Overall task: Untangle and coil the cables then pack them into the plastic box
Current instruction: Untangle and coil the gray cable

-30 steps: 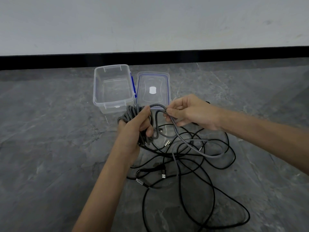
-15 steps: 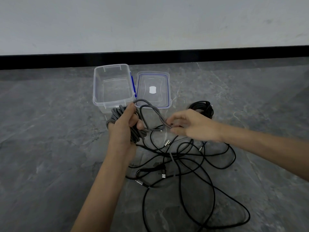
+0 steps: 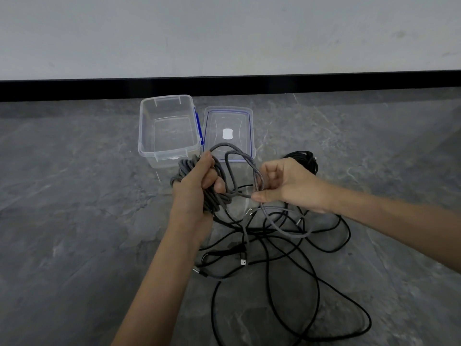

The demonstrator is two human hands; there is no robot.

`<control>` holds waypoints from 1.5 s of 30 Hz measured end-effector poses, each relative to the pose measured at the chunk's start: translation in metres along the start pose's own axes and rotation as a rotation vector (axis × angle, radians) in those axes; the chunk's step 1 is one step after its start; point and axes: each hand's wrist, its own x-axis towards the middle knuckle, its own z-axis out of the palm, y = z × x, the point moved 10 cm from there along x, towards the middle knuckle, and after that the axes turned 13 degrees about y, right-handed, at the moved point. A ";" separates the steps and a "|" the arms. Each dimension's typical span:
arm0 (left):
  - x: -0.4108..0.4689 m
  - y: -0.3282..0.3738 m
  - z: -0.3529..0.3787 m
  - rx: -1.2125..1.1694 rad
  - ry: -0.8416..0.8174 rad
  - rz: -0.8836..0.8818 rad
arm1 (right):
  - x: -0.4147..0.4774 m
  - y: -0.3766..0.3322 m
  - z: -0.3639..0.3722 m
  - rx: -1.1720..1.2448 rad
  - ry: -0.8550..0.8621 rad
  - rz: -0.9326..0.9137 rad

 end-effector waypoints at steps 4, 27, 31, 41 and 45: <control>-0.002 -0.003 -0.002 0.104 0.034 0.062 | 0.002 -0.008 -0.005 -0.110 0.108 -0.092; -0.008 0.005 0.002 0.557 0.010 0.332 | -0.010 -0.005 0.005 0.438 -0.148 0.323; -0.009 0.003 0.003 0.538 -0.007 0.301 | -0.012 -0.006 0.002 0.375 -0.191 0.292; -0.005 -0.006 0.003 0.463 -0.030 0.224 | -0.019 -0.009 0.006 0.457 -0.264 0.321; -0.005 -0.009 0.003 0.472 -0.048 0.217 | -0.019 -0.008 0.006 0.464 -0.238 0.345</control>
